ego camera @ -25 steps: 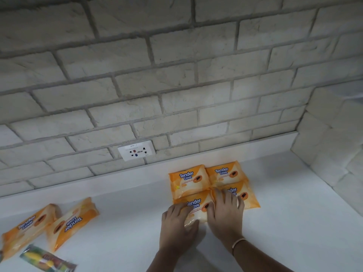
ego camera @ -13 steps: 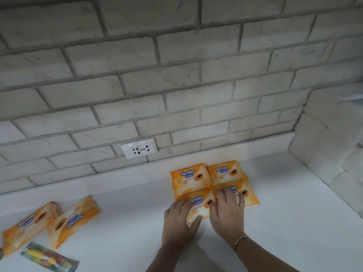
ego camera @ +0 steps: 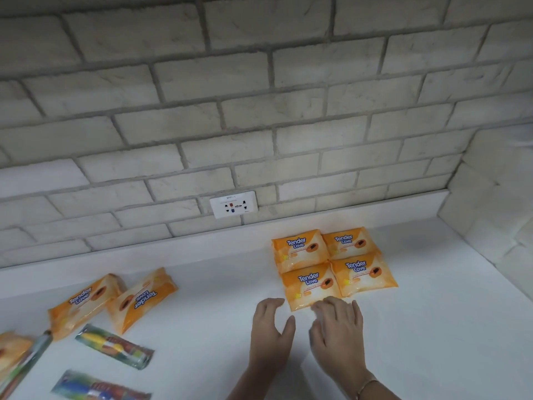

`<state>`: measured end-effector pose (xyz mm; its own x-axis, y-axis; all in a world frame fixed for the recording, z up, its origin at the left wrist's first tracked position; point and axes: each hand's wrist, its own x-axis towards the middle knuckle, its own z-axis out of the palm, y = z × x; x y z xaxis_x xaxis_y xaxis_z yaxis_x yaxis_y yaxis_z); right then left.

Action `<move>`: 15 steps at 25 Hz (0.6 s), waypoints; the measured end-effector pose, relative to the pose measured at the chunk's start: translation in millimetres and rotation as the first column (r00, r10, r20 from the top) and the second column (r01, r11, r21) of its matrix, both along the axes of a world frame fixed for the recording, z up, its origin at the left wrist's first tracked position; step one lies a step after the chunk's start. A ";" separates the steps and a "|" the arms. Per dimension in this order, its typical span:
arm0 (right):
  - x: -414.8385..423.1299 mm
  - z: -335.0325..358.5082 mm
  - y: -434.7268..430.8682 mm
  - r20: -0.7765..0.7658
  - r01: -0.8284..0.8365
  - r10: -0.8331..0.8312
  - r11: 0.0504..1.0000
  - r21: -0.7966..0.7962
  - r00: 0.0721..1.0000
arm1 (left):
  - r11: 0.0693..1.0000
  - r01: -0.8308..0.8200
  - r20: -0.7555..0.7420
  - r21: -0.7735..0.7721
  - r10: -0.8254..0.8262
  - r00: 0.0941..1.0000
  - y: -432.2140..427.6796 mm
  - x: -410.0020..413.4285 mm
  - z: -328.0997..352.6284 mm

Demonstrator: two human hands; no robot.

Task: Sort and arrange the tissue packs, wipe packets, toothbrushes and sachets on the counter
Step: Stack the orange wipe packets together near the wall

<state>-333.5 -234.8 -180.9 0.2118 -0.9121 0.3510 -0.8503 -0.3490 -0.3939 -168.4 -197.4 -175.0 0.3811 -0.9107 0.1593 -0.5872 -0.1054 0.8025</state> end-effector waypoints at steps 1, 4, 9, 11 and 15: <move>7.7 -1.3 10.1 0.013 -0.019 0.019 1.000 0.004 1.000 | 1.000 0.002 -0.066 0.022 -0.001 0.998 7.6 2.8 2.6; 39.8 -3.0 40.0 0.048 -0.106 0.105 0.994 0.018 0.993 | 0.991 0.042 -0.296 0.125 -0.004 0.955 33.8 22.1 15.2; 110.4 -1.2 81.3 0.118 -0.254 0.246 0.965 0.059 0.962 | 0.980 0.034 -0.460 0.194 0.060 0.886 85.0 83.3 40.2; 145.5 3.5 94.6 0.144 -0.308 0.296 0.949 0.067 0.944 | 0.981 -0.025 -0.431 0.194 0.108 0.896 104.4 117.0 48.1; 212.2 12.7 116.6 0.203 -0.364 0.344 0.929 0.071 0.917 | 0.979 -0.102 -0.303 0.176 0.153 0.941 132.7 192.1 58.2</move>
<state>-121.3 -118.2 -168.2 0.4683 -0.8233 0.3209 -0.5879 -0.5614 -0.5824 23.7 -64.7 -116.8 0.5033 -0.8548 -0.1264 -0.2815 -0.3005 0.9113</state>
